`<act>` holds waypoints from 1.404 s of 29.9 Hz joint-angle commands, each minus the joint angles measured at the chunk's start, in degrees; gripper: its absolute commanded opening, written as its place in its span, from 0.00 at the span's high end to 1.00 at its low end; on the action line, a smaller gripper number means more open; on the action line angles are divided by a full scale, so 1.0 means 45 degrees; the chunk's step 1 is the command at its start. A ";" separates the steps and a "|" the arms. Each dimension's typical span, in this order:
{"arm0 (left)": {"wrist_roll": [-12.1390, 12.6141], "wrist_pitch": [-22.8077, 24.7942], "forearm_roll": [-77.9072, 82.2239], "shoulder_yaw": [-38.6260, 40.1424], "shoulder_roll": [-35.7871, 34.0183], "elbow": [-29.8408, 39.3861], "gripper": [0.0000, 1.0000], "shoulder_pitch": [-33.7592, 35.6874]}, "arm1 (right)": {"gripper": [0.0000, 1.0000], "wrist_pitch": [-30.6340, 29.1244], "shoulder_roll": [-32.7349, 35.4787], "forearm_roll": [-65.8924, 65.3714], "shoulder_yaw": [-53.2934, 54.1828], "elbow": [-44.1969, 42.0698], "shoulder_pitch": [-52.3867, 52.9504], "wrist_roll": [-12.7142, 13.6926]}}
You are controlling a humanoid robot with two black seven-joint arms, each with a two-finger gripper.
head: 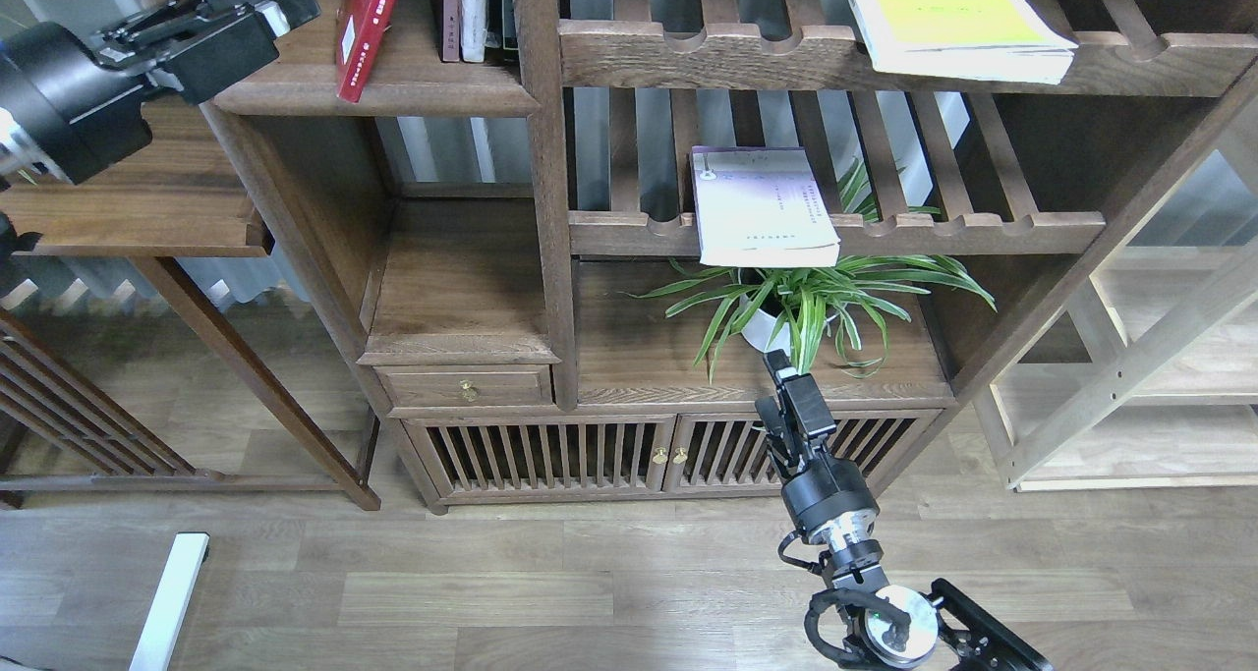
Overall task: Organize books on shelf
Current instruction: 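Withdraw the left gripper down from the top shelf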
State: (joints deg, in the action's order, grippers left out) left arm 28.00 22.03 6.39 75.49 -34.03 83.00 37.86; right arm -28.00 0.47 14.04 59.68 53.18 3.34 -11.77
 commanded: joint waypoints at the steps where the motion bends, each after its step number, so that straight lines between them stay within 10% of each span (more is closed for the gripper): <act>1: 0.0001 0.1253 -0.0871 0.0315 0.0004 0.0013 0.27 -0.0581 | 0.01 0.0000 0.0110 -0.0015 0.0018 -0.0002 0.0117 0.0077; 12: 0.0001 0.1326 -0.2963 0.0452 0.1253 -0.0163 0.24 -0.3236 | 0.01 0.0000 0.0207 0.0044 0.0253 0.0095 -0.0078 0.0078; 22: -0.1299 0.1326 -0.4233 0.0393 0.3674 -0.0260 0.32 -0.5034 | 0.01 0.0000 0.0539 -0.0015 0.0311 0.0330 -0.0098 0.0058; 42: -0.1261 0.1326 -0.4116 -0.0505 0.4907 -0.0886 0.24 -0.7650 | 0.01 0.0000 -0.0105 0.0454 0.0761 0.0330 0.0175 0.0038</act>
State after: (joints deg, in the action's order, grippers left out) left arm 22.47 28.00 -12.24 73.92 -11.93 79.42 5.77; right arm -28.00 0.38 16.07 63.29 54.75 4.01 -11.59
